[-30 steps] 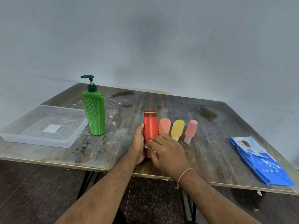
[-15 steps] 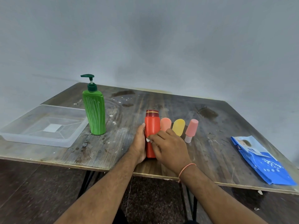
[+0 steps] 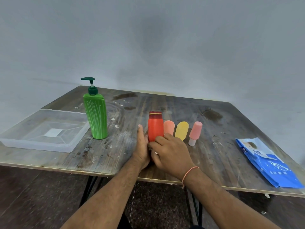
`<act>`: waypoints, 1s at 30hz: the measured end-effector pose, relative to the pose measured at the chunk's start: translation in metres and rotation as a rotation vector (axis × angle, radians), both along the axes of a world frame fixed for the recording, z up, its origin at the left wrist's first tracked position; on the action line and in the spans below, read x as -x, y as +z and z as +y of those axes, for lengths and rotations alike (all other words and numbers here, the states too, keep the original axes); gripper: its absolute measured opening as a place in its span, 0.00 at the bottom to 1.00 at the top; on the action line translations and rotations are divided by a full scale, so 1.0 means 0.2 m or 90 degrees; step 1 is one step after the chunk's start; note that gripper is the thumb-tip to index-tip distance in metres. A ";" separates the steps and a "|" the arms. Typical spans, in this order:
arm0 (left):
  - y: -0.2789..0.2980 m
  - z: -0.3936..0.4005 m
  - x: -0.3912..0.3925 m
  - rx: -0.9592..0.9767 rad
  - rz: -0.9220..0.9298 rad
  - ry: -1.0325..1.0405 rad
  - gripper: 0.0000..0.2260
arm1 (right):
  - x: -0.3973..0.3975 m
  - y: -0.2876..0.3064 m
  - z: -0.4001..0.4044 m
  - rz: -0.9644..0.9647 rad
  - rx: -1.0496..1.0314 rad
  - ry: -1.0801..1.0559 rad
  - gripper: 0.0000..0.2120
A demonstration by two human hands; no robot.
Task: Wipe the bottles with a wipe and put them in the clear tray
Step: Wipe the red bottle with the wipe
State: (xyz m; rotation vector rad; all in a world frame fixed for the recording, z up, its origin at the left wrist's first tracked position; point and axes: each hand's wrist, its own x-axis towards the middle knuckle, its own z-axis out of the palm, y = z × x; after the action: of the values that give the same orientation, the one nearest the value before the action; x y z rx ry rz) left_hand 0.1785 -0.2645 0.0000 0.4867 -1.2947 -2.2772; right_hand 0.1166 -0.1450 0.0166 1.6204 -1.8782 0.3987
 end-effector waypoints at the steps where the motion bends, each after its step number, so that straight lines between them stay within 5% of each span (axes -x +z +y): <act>1: 0.01 0.00 0.00 -0.007 0.008 0.013 0.41 | 0.00 0.02 -0.02 0.005 0.004 -0.003 0.06; 7: 0.02 0.04 0.01 0.025 0.035 0.071 0.34 | 0.04 0.15 -0.13 0.012 0.062 -0.040 0.08; 15: 0.01 0.02 0.02 0.049 -0.004 0.046 0.36 | 0.13 0.26 -0.21 -0.042 0.154 -0.057 0.12; 30: 0.00 -0.03 0.04 -0.048 0.035 -0.019 0.36 | -0.02 -0.17 0.15 -0.060 -0.012 0.070 0.06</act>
State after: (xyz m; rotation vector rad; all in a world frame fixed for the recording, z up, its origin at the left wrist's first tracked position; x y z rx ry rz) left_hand 0.1714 -0.2699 -0.0004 0.4307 -1.2007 -2.3544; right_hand 0.1212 -0.1141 -0.0167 1.7497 -1.8723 0.5132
